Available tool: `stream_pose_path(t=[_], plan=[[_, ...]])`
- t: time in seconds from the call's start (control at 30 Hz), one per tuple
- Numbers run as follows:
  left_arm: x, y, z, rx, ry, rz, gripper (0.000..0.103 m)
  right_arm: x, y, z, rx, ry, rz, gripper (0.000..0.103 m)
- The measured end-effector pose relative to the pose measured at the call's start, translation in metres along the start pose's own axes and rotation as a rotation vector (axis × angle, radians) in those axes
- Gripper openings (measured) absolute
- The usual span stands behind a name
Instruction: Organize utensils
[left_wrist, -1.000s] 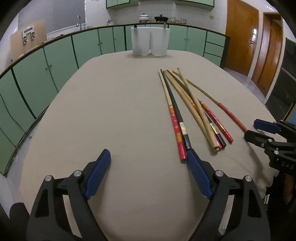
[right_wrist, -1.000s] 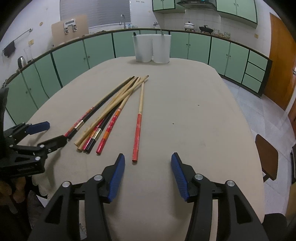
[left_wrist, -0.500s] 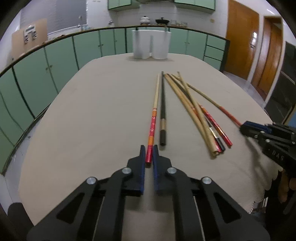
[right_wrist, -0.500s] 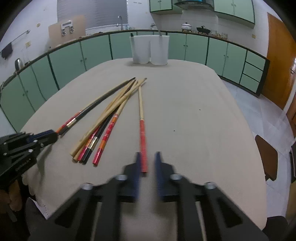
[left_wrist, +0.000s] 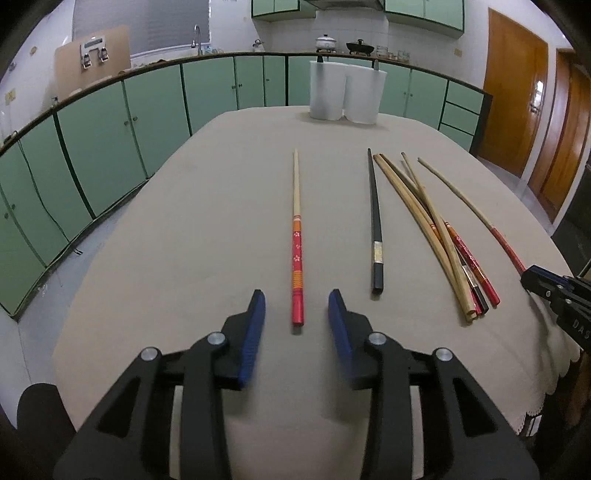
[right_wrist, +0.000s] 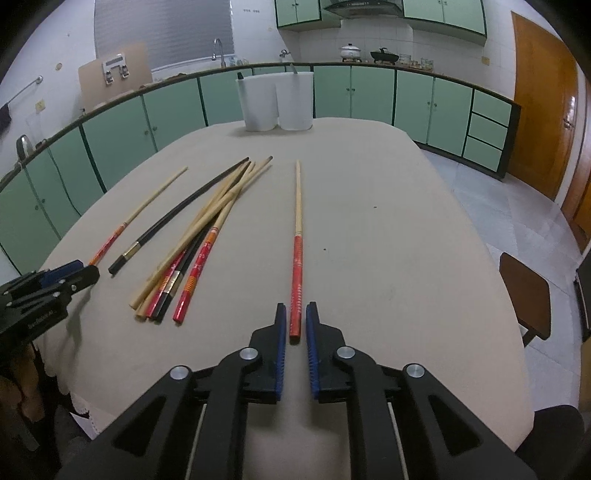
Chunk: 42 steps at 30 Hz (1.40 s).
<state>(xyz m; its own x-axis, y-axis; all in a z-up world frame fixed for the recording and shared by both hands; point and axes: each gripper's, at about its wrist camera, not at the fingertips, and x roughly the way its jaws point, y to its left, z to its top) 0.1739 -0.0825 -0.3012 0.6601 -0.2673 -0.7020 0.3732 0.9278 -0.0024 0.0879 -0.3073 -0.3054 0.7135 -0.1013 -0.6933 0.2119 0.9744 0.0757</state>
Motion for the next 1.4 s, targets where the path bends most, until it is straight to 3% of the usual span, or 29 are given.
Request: stream_pose_path(t=[0.03,0.07,0.33,0.67,1.07,1.4], plan=[[0.001,0.001,0.001,-0.004,0.005,-0.011,0.006,0.001,0.001,0.001,-0.006,0.003,-0.002,0.008],[0.000,0.003,0.003,-0.016,0.012,-0.024,0.005,0.001,0.001,0.003,-0.005,0.008,0.001,0.006],[-0.046,0.017,0.037,-0.078,-0.048,-0.071,0.005,-0.043,-0.005,0.035,0.030,-0.057,0.024,0.006],[-0.105,0.025,0.100,-0.075,-0.169,-0.107,0.005,-0.102,-0.002,0.116,-0.011,-0.149,0.064,0.006],[-0.114,0.026,0.172,-0.011,-0.140,-0.166,0.005,-0.099,0.001,0.192,-0.116,-0.061,0.098,0.006],[-0.114,0.021,0.214,0.021,-0.119,-0.214,0.005,-0.098,0.006,0.229,-0.171,-0.033,0.097,0.006]])
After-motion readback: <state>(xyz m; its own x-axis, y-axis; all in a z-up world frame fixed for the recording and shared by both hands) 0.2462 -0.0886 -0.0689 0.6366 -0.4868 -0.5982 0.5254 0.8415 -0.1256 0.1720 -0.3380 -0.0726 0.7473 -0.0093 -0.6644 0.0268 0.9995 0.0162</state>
